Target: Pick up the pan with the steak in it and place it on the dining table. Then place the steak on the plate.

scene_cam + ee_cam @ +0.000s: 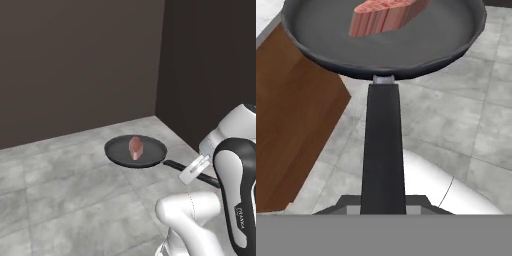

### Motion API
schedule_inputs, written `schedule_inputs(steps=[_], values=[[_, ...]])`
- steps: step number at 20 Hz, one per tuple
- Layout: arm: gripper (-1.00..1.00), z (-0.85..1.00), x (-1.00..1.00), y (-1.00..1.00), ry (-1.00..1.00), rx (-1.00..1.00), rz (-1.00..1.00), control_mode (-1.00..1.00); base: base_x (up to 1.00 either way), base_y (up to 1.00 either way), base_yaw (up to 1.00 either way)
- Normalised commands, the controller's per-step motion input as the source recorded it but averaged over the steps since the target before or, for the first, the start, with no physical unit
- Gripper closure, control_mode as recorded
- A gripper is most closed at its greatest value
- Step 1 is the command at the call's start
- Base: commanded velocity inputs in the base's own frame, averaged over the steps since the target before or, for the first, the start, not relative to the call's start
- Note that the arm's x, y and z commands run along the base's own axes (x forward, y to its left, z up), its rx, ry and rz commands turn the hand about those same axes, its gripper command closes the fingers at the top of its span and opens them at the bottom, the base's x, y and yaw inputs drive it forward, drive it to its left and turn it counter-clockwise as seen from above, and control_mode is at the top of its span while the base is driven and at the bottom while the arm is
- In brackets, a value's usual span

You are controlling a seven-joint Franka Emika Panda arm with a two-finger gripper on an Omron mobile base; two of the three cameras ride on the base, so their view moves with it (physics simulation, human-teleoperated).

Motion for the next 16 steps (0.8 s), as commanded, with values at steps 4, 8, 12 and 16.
schedule_inputs(steps=[4, 8, 12, 16], values=[[1.00, 0.00, 0.00, 0.00, 0.00, 0.00, 0.00, 1.00, 1.00, 0.11, 0.00], [1.00, 0.00, 0.00, 0.00, 0.00, 0.00, 0.00, 1.00, 1.00, 0.09, 0.00], [1.00, 0.00, 0.00, 0.00, 0.00, 0.00, 0.00, 1.00, 1.00, 0.09, 0.00], [1.00, 0.00, 0.00, 0.00, 0.00, 0.00, 0.00, 1.00, 1.00, 0.12, 0.00]])
